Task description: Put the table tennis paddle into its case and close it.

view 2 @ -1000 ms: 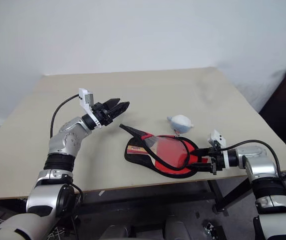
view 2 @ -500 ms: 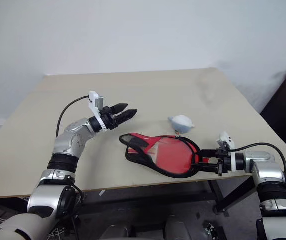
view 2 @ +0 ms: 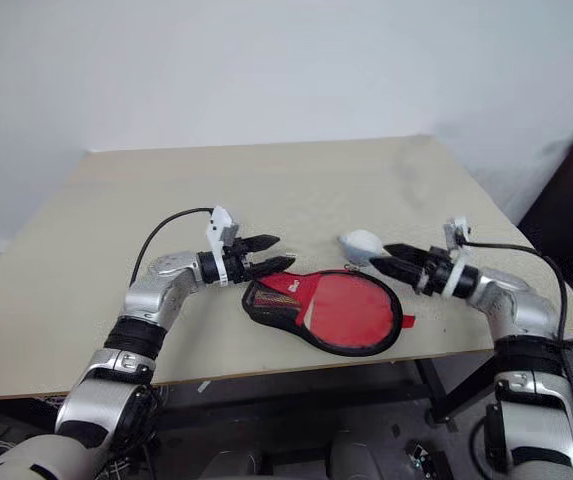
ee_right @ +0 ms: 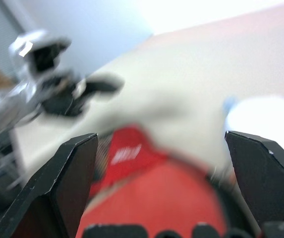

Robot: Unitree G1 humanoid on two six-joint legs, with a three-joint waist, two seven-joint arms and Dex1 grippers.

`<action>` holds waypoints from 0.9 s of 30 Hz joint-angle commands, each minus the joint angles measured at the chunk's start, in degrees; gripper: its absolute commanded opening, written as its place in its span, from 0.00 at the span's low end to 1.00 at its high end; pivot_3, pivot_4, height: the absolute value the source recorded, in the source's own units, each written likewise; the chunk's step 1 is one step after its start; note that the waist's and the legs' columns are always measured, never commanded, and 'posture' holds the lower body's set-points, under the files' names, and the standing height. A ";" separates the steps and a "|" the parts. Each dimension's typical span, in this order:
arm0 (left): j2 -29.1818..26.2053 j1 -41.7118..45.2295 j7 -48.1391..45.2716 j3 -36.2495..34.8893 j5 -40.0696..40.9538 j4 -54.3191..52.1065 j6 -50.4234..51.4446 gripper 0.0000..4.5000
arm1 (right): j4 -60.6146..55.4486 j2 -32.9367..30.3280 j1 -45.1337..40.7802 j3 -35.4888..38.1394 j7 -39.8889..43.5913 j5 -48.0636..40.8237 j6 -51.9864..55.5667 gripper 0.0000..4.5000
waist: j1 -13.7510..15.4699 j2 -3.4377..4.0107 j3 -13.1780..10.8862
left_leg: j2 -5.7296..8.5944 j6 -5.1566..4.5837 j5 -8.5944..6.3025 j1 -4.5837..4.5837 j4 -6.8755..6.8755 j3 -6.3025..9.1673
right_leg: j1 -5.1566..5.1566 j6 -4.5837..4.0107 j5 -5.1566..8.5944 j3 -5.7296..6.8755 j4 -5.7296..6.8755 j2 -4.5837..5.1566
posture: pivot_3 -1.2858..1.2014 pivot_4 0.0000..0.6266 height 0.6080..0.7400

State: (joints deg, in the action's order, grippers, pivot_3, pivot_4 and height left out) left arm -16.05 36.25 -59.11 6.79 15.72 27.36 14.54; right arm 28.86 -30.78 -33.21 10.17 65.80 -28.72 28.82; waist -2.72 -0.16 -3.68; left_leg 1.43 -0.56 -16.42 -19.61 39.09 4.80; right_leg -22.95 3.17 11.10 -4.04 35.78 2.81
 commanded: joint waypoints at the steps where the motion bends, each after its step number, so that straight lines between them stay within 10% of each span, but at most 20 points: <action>1: -1.57 -1.15 -1.21 3.20 -3.83 -3.08 -4.00 0.87 | -2.00 1.39 -2.41 1.19 -5.11 0.82 -2.39 0.99 | 0.10 0.00 0.00 | 0.00 0.00 0.00 -0.01 -0.02 0.01 | -0.01 0.00 0.00 0.00 -0.01 0.00 | 0.52 0.00 1.00; 27: -9.63 -6.45 -0.61 -2.08 -3.35 -8.70 -7.71 0.87 | -5.94 9.40 1.07 -0.74 -14.96 3.12 -9.45 0.99 | 0.00 0.09 0.02 | -0.01 -0.02 0.00 -0.22 -0.07 -0.01 | -0.31 -0.02 -0.02 -0.02 0.01 0.00 | 0.52 0.00 1.00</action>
State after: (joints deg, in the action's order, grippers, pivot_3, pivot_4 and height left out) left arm -25.30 29.63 -59.40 5.81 10.40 21.89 6.06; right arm 25.17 -21.36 -30.86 8.52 51.57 -25.18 20.82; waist -2.73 -0.07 -3.66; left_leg 1.42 -0.59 -16.42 -19.83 39.02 4.79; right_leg -23.27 3.15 11.08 -4.07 35.79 2.81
